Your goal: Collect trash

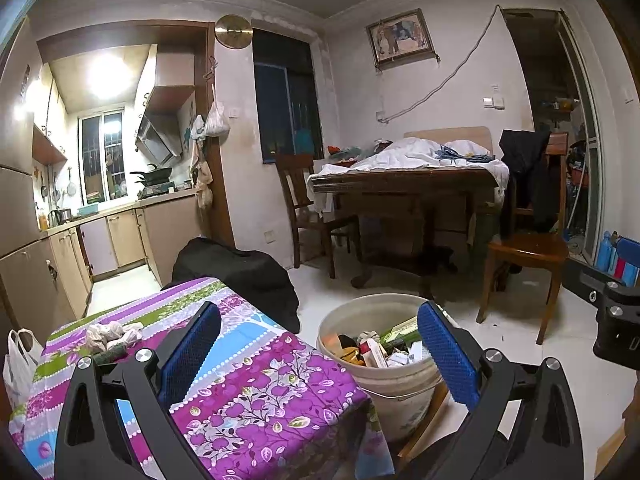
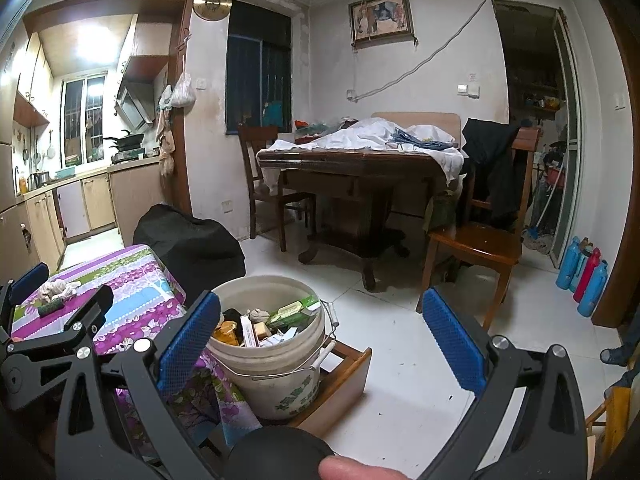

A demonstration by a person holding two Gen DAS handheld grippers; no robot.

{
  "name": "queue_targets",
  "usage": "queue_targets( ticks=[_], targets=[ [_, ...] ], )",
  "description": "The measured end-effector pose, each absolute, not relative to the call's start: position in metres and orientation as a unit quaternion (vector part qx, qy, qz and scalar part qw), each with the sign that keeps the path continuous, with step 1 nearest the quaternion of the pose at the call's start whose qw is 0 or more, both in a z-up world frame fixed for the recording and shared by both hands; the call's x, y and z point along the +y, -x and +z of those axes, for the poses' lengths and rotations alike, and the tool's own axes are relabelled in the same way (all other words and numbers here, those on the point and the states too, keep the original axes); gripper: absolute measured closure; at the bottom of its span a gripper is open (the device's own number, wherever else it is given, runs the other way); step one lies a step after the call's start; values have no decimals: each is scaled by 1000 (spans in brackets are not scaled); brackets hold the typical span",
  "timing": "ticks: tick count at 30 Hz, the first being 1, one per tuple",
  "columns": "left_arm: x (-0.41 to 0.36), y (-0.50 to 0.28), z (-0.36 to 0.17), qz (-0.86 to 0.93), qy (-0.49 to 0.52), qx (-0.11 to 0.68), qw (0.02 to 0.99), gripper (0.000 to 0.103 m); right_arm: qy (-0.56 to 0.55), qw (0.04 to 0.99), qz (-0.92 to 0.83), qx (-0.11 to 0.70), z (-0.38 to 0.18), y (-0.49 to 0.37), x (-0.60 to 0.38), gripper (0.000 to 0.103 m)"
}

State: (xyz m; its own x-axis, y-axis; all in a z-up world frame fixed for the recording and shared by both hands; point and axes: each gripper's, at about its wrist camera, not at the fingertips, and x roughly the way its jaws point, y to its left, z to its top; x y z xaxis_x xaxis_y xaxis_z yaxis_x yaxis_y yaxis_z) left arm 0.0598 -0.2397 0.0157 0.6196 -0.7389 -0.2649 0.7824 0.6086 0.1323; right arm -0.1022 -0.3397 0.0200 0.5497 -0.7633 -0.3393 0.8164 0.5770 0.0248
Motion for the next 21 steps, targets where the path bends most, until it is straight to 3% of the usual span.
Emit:
queue_targets(
  ticks=[21],
  targets=[
    [-239,-58,13,-439,-116,98,886,5,-93,876,-450,150,16,101,-337,5]
  ],
)
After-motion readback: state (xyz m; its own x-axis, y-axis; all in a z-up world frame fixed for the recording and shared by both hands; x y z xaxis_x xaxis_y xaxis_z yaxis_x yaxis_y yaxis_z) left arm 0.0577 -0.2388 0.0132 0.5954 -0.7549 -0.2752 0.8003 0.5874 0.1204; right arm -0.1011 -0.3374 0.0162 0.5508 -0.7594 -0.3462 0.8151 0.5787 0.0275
